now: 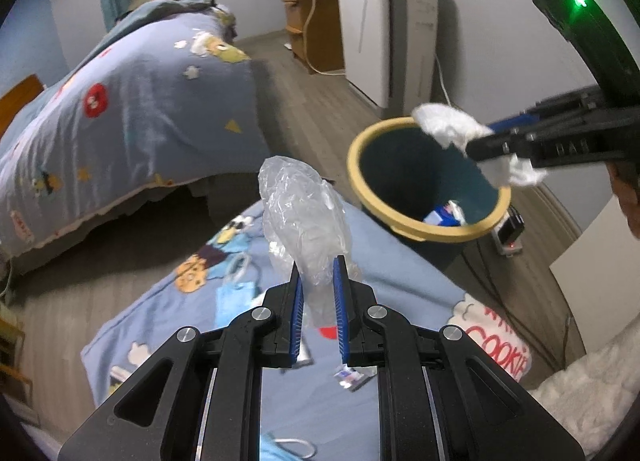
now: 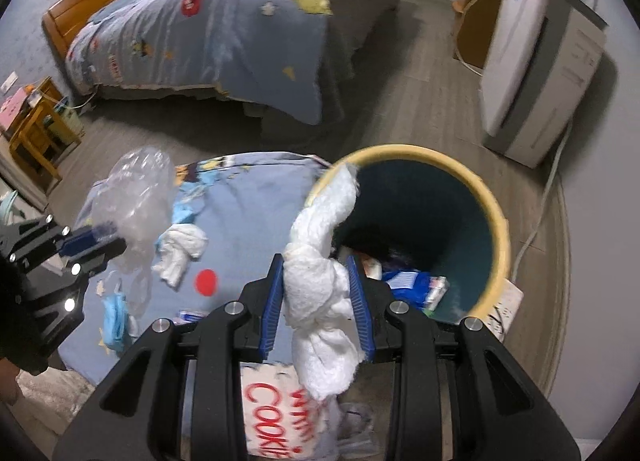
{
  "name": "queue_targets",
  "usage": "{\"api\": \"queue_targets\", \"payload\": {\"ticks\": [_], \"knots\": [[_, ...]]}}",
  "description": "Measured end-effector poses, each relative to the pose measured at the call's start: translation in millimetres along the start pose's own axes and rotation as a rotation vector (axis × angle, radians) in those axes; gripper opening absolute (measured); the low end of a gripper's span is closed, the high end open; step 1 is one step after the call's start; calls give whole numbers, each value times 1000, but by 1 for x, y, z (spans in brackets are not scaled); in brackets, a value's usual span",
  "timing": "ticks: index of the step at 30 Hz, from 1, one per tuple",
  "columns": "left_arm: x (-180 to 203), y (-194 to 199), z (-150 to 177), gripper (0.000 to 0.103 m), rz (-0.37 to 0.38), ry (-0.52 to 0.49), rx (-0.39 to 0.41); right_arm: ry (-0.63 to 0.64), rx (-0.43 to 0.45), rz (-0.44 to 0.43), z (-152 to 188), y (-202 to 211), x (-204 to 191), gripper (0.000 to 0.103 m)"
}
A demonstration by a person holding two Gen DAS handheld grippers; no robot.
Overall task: Collect trash
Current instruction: 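Carry the plastic bag and tissue over the bin and open both tools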
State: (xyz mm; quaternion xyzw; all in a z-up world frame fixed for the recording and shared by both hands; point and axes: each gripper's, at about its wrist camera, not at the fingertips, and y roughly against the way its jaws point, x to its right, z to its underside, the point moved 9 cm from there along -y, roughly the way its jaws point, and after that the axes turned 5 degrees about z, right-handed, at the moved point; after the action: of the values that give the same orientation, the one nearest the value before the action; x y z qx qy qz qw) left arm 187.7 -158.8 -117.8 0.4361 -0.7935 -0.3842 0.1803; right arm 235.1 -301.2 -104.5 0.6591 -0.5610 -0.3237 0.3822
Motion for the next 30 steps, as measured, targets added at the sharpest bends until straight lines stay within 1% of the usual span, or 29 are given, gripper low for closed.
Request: {"api": "queue_targets", "payload": {"ticks": [5,8,10,14,17,18,21,23,27,30], "knots": [[24,-14,2,15,35,-25,-16,6,-6,87,0,-2,44,31],[39,-18,2,15,58,-50,-19,-2,-20,119,1,-8,70,31],[51,-21,0,15,77,-65,-20,-13,-25,124,2,-12,84,31],[72,-26,-8,15,100,-85,-14,-21,-69,161,12,-30,111,31],[86,-35,-16,15,126,-84,-14,-86,-94,131,18,-46,125,31],[90,-39,-20,15,135,-78,-13,-103,-102,134,20,-52,130,31],[100,-56,-33,15,187,-32,-20,-131,-102,130,20,-60,133,31],[105,-66,-40,15,204,-24,-26,-156,-97,114,19,-65,134,31],[109,-92,-58,15,197,-51,-49,-196,-85,85,12,-78,132,31],[106,-111,-73,15,200,-40,-57,-230,-75,66,8,-84,132,31]]}}
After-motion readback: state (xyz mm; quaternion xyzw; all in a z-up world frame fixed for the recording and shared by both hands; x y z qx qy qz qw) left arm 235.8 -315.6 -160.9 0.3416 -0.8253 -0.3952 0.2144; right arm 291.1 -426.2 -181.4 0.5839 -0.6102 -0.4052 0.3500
